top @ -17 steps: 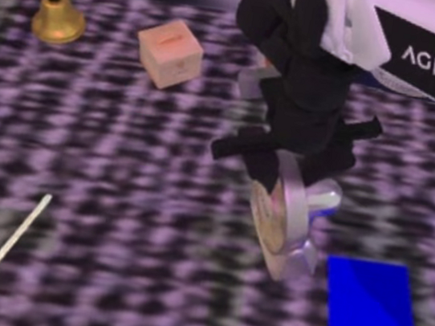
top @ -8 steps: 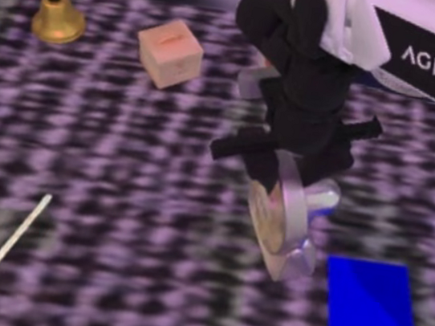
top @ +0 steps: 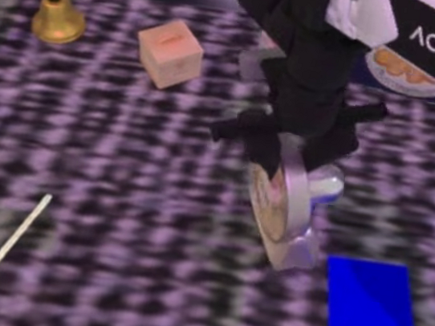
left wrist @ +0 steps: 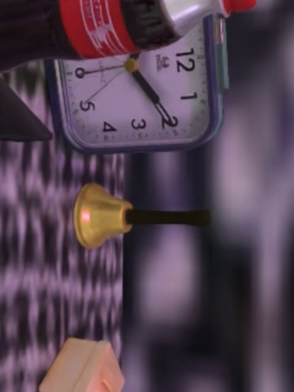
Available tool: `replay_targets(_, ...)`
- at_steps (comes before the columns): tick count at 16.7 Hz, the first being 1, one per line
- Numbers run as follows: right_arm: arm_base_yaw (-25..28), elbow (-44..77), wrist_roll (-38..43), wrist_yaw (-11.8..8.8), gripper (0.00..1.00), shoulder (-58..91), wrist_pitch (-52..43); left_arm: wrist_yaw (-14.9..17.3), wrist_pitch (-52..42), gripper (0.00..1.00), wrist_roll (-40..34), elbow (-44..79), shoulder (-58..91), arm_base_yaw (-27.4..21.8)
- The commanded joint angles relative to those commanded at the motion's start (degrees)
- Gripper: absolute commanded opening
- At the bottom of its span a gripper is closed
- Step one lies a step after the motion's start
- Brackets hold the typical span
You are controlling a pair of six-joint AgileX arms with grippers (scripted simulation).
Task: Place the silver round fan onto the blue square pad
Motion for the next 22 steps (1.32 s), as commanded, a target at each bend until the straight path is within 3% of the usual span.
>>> replay_targets(4, 0.2, 5.9, -0.1, 0.0, 0.0, 0.2, -5.8, 0.0, 0.0, 1.0, 0.0, 0.0, 0.0, 0.0)
replay_targets(12, -0.4, 3.8, -3.8, 0.0, 0.0, -1.2, -5.8, 0.0, 0.0, 1.0, 0.0, 0.0, 0.0, 0.0)
replay_targets(16, -1.8, -2.3, -16.3, -0.1, 0.0, -6.0, -5.1, 0.0, 0.0, 1.0, 0.0, 0.0, 0.0, 0.0)
replay_targets(22, -5.0, -16.1, -46.2, -0.1, 0.0, -17.8, -2.5, 0.0, 0.0, 1.0, 0.0, 0.0, 0.0, 0.0)
